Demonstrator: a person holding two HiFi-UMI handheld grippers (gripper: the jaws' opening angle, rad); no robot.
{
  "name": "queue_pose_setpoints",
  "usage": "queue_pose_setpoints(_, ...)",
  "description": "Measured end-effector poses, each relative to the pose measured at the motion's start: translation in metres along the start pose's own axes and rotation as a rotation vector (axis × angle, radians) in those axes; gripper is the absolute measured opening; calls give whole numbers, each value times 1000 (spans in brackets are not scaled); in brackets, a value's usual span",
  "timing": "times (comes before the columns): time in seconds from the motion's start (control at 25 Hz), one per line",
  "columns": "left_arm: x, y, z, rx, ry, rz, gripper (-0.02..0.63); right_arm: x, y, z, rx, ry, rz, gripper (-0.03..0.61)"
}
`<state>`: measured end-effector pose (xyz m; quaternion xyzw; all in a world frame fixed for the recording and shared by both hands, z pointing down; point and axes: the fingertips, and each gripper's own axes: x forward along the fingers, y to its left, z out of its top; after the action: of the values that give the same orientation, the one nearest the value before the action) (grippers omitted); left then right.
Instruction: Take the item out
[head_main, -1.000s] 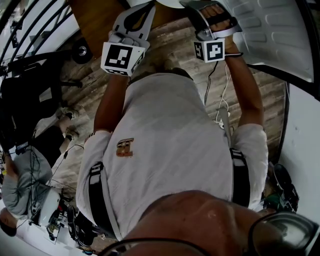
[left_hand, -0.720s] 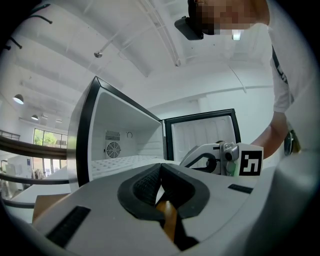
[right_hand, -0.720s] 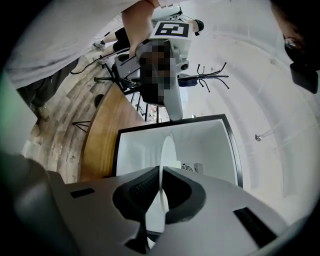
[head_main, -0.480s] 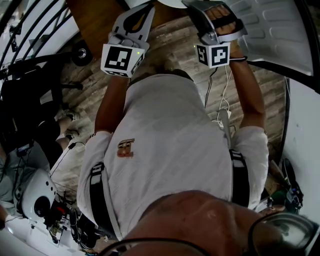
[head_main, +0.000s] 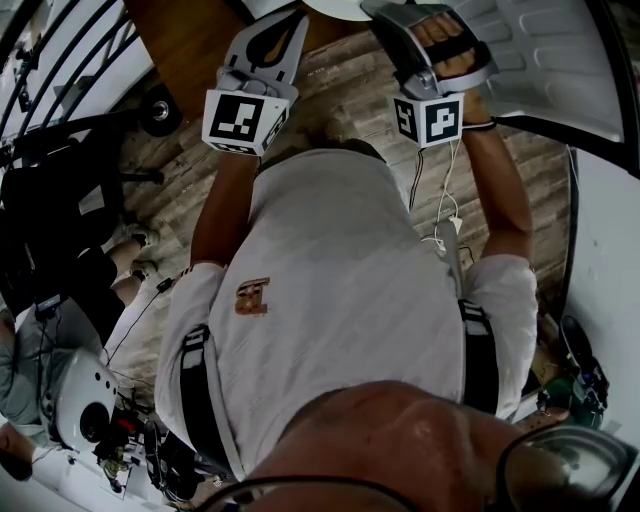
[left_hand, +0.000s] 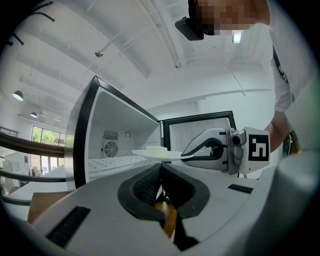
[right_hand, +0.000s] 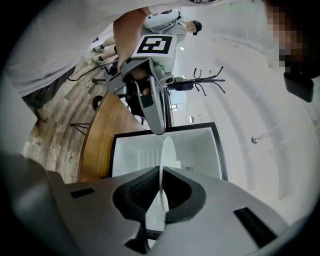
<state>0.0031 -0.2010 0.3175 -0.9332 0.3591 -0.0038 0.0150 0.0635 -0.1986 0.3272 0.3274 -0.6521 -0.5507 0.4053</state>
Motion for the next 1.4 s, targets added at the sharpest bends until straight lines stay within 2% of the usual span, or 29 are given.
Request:
queue_pose_setpoints(1.24, -13, 10, 8, -14, -14, -9, 18, -6, -18, 23, -12, 0, 3, 40)
queue_pose_setpoints(1.4, -5, 10, 5, -14, -10, -12, 18, -3, -15, 16, -11, 0, 7, 40)
